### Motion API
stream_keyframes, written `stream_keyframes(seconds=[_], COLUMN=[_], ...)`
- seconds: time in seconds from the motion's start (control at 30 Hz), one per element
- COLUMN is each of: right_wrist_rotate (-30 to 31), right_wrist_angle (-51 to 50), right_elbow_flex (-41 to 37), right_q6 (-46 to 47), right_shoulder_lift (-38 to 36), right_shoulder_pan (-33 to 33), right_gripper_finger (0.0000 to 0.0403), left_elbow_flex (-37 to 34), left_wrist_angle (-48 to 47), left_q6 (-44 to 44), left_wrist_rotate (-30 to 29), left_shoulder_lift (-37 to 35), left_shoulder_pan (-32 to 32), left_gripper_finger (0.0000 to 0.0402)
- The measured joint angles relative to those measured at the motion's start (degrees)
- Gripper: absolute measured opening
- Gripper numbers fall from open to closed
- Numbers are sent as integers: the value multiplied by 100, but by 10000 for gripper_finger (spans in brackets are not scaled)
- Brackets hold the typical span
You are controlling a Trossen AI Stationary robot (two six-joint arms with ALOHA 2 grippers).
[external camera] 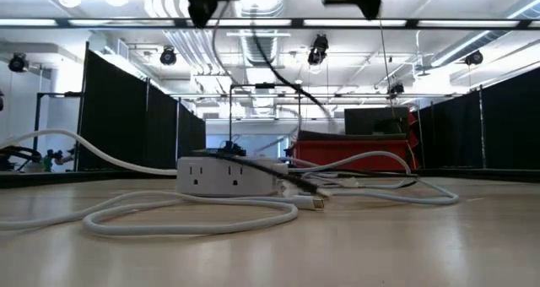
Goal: Insert USB
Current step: Insert the purple USB cable into the white charger adapter
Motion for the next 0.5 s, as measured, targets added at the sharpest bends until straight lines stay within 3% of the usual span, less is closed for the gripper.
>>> stream_keyframes(seconds=[0.17, 0.5], right_wrist_rotate=[-892, -1854], right_wrist_angle=[-3, 203], right_elbow_flex=[504, 936], right_q6=[427, 1568], right_shoulder_lift=[406, 461], right_shoulder_pan=[274, 325], right_gripper_finger=[122, 122], left_elbow_flex=[82, 285], left_wrist_angle=[135, 199], left_q6=[439, 1699], left_wrist_rotate=[52, -106], left_shoulder_lift=[-397, -515], left_shoulder_pan=[-9, -9], left_gripper_finger=[0, 0])
